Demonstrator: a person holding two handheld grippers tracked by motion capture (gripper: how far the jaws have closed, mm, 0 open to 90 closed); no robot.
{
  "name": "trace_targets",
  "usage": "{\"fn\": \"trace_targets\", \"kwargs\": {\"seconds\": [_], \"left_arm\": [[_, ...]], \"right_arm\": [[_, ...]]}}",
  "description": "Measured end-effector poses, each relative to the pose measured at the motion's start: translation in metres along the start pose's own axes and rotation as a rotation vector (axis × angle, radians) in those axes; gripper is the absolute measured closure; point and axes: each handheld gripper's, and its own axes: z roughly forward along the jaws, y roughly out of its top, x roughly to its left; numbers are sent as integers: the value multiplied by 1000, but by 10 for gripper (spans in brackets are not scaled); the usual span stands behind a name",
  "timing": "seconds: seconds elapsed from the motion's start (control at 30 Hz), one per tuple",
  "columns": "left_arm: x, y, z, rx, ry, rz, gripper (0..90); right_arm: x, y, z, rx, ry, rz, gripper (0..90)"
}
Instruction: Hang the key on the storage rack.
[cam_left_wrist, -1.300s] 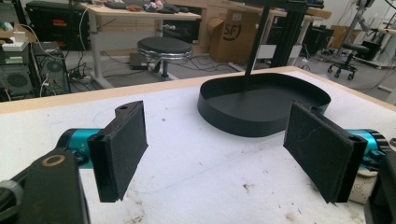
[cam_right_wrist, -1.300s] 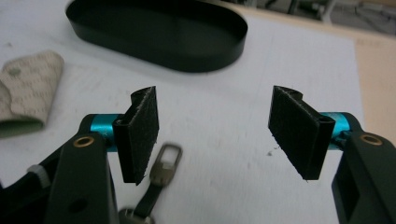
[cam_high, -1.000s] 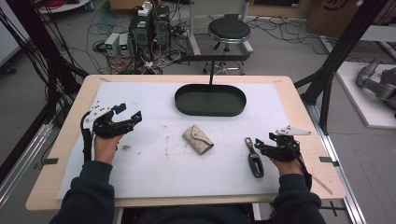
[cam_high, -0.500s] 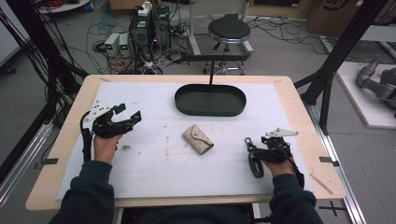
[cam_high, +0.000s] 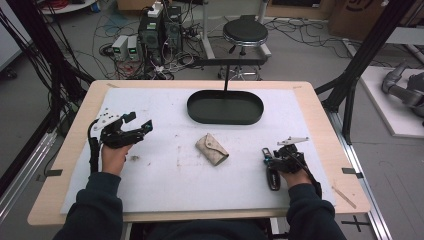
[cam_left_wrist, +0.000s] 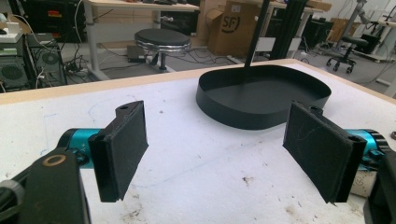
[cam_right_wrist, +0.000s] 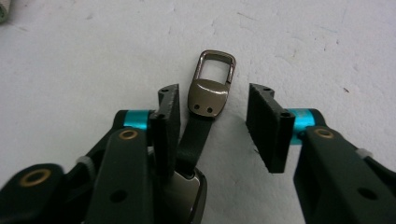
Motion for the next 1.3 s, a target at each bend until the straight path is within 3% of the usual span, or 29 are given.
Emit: {"fn": "trace_targets", "kwargs": {"seconds": [0.1,0.17,0.2,0.33,0.5,0.7,0.73,0.77,0.8,0.83,0.87,0.9,1.07,1.17,1.3], "left_arm": [[-1,0,1,1,-1,2,215],[-1,0,1,1,-1,2,217],[-1,-1,1,2,-1,0,218],[1,-1,2,2,2,-6,219],[2,-1,2,1,1,-9,221],[2,-1,1,-4,6,-13,221],[3,-1,0,-2,8,-13,221],[3,-1,0,-2,8,-13,221],[3,-1,0,-6,8,-17,221],[4,-1,0,-5,9,-16,221],[4,-1,0,-5,10,-18,221],[4,-1,0,-5,10,-18,221],[2,0,1,-3,7,-10,222],[2,0,0,-4,8,-9,223],[4,0,-1,-9,11,-21,224]], "right_arm": [[1,6,1,24,-1,-16,700],[2,9,2,36,-3,-27,702],[4,15,4,62,-19,-57,712],[2,26,9,81,-27,-66,716],[-5,35,18,69,-18,-59,716],[-17,41,28,16,-24,-5,713],[-18,41,24,-6,-30,12,635],[-18,41,24,-6,-30,12,635],[-15,40,15,-34,-77,29,390],[-15,40,15,-34,-77,29,390],[-9,36,4,-50,-111,37,291],[-6,33,-1,-52,-122,34,268],[13,15,-2,-1,-137,9,231],[16,11,3,18,-146,2,235],[11,7,2,45,-117,75,358]]}}
